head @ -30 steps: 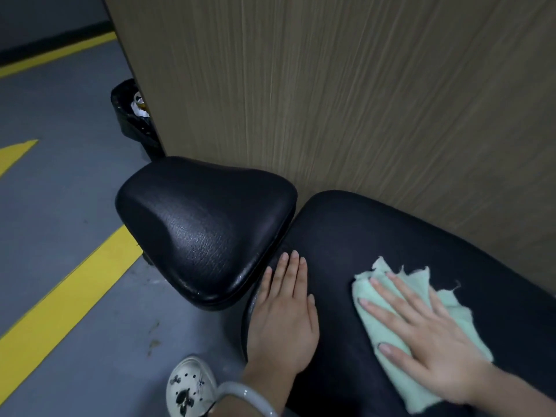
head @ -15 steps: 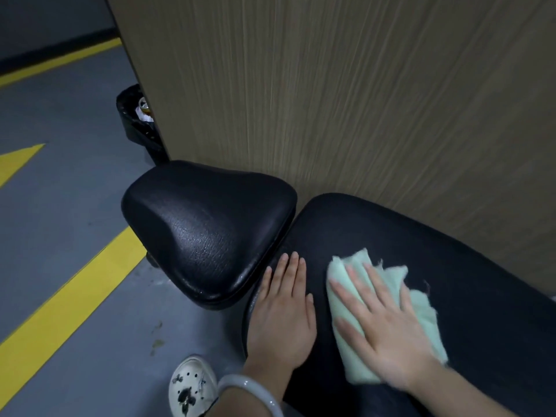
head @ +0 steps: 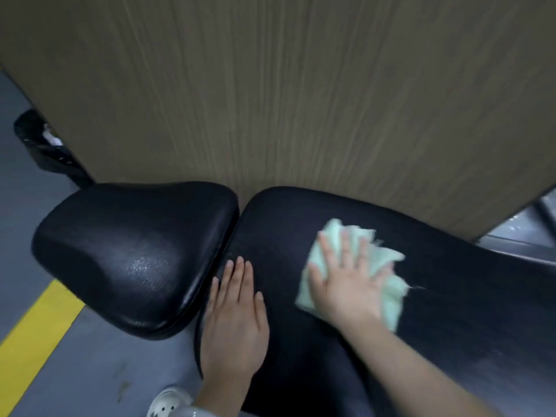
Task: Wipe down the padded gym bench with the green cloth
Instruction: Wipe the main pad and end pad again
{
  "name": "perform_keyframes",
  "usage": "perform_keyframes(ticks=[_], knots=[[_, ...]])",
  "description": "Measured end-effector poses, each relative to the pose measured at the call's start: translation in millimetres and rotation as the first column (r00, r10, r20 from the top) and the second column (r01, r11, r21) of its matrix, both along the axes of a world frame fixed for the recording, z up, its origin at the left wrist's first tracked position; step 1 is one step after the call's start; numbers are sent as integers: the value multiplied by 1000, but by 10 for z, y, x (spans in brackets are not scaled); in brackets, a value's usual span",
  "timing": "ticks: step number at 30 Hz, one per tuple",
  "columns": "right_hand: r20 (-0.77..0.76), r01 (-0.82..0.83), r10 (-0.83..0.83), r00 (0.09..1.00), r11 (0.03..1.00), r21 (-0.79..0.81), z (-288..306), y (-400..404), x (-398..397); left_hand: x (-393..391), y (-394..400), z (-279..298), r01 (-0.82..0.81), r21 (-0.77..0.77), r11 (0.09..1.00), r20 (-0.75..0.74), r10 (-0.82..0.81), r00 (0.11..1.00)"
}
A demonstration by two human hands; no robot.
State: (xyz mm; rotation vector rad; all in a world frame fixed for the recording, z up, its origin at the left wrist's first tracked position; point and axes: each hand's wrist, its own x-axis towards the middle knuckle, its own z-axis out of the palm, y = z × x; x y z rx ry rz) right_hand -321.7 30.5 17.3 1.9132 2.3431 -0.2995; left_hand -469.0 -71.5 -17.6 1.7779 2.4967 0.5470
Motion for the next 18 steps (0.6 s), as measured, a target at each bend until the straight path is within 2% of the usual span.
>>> perform_keyframes(ticks=[3,5,7,10,13,15,16,18], knots=[[-44,-287,289,956,957,47,-13,-253,-254,-17,3,1,10,34,999,52,-11,999],[-41,-426,430,902,902,71,-15,-453,-7,-17,-1,20,6,37,999,75,-9,997],[-19,-485,487,873,872,65,-59,-598,432,-18,0,48,9,26,1000,84,-11,996],[-7,-377,378,926,925,47,-38,-562,1033,-14,-16,80,20,-15,1000,92,-18,996],[11,-125,125,992,992,22,40,-309,1126,-25,-32,80,48,-83,995,73,-42,996],[-9,79,-79,997,997,-5,43,-179,867,-52,-46,82,72,-106,992,55,-67,996],[-19,115,-115,993,993,-4,45,-161,668,-71,-49,106,90,-100,991,53,-85,995],[-86,25,-24,996,1000,10,10,-233,225,-118,-45,188,126,-94,988,117,-114,987]])
